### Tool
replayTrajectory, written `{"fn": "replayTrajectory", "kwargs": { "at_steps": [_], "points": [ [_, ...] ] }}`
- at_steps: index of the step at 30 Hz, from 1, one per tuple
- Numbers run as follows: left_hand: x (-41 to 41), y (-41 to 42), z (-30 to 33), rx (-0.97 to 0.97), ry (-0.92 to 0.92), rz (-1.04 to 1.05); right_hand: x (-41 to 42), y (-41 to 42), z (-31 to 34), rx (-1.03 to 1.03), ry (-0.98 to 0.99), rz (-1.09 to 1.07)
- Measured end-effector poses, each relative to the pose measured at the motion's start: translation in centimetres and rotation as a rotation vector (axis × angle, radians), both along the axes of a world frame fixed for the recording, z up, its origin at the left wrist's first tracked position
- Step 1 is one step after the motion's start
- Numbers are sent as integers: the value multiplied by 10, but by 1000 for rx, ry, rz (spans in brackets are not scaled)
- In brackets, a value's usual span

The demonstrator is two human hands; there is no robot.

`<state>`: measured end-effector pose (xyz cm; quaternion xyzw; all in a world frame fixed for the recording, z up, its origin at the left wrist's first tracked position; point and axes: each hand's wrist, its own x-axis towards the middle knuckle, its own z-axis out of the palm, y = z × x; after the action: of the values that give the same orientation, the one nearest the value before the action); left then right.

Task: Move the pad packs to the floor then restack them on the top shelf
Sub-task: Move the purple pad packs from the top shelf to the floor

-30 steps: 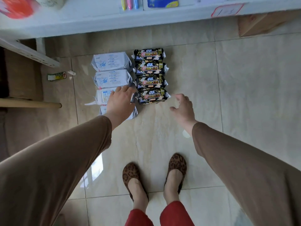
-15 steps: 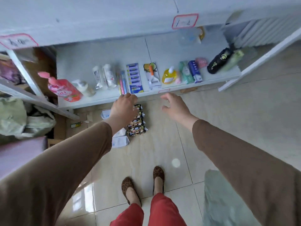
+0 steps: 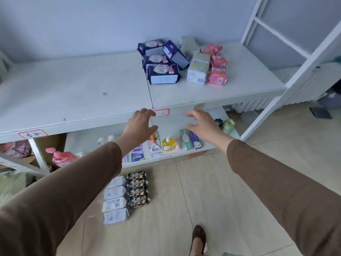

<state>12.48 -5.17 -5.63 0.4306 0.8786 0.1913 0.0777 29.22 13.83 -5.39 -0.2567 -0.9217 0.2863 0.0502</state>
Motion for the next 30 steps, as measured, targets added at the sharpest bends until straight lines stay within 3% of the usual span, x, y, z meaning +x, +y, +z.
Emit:
{"fn": "replayTrajectory", "kwargs": {
  "at_steps": [11,24,30],
  "points": [
    [-19,110,51,15,50,119,-47,140,56,17,70,111],
    [-169,198,47,29,22,167,-216,263,56,-81,95,26],
    [-219,221,37,-77,-60,155,-275,318,46,-93,14,78]
  ]
}}
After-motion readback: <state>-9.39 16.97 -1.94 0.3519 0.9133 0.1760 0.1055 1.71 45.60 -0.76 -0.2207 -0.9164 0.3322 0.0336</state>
